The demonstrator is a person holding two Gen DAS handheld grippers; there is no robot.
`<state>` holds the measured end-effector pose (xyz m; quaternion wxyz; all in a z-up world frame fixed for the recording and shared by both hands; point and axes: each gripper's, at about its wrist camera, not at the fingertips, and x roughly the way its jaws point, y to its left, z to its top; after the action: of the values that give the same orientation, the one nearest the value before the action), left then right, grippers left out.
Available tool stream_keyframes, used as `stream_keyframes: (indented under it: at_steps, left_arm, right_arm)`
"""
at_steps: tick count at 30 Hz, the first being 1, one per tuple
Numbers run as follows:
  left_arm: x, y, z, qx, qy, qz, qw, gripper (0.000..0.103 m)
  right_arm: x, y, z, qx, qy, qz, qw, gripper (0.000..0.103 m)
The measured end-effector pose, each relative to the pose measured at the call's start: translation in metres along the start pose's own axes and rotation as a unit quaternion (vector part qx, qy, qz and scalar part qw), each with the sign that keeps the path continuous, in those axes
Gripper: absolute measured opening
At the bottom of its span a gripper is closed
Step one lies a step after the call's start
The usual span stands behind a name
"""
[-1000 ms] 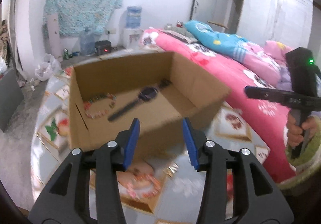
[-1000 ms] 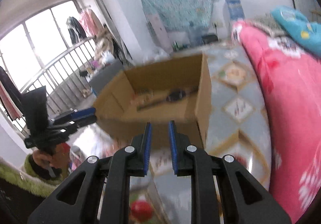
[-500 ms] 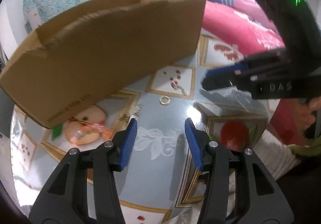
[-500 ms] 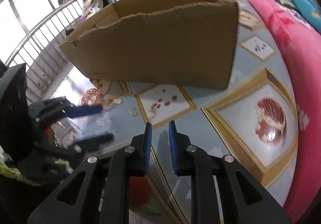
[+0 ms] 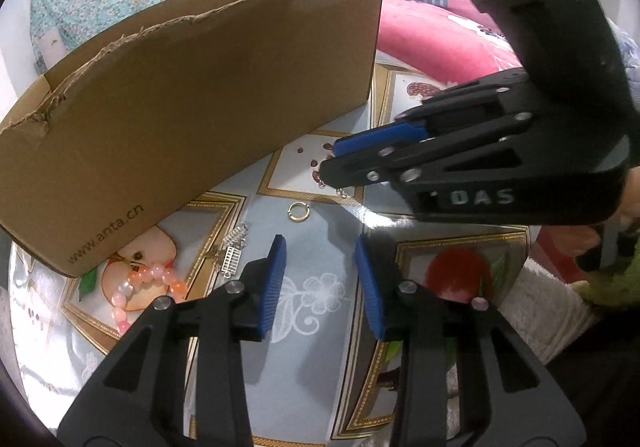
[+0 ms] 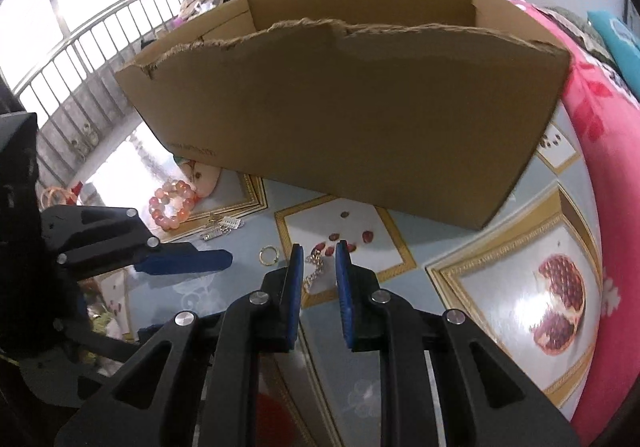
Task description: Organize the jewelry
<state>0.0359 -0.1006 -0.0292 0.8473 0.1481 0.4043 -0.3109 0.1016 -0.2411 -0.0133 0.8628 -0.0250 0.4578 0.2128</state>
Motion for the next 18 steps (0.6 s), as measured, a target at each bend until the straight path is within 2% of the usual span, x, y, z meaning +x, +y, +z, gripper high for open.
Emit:
stream_keyframes:
  at_steps: [4,7,9,18]
  left_arm:
    - [0.002,0.0,-0.001,0.001,-0.002,0.001,1.0,0.034]
    - [0.001,0.0,-0.002,-0.002,-0.004,0.0,1.0,0.034]
    - [-0.001,0.001,-0.005,-0.003,-0.004,0.0,1.0,0.034]
    - [-0.002,0.005,-0.005,-0.01,-0.008,0.006,0.9999,0.032]
  right_arm:
    - [0.006,0.003,0.001,-0.02,0.004,-0.005,1.0,0.014]
    - [0.003,0.006,0.0,-0.041,0.009,-0.017,0.999,0.004]
    - [0.0,0.003,-0.001,-0.04,0.014,-0.017,0.999,0.003]
    - [-0.038,-0.037,-0.002,0.071,-0.035,0.037,0.996,0.002]
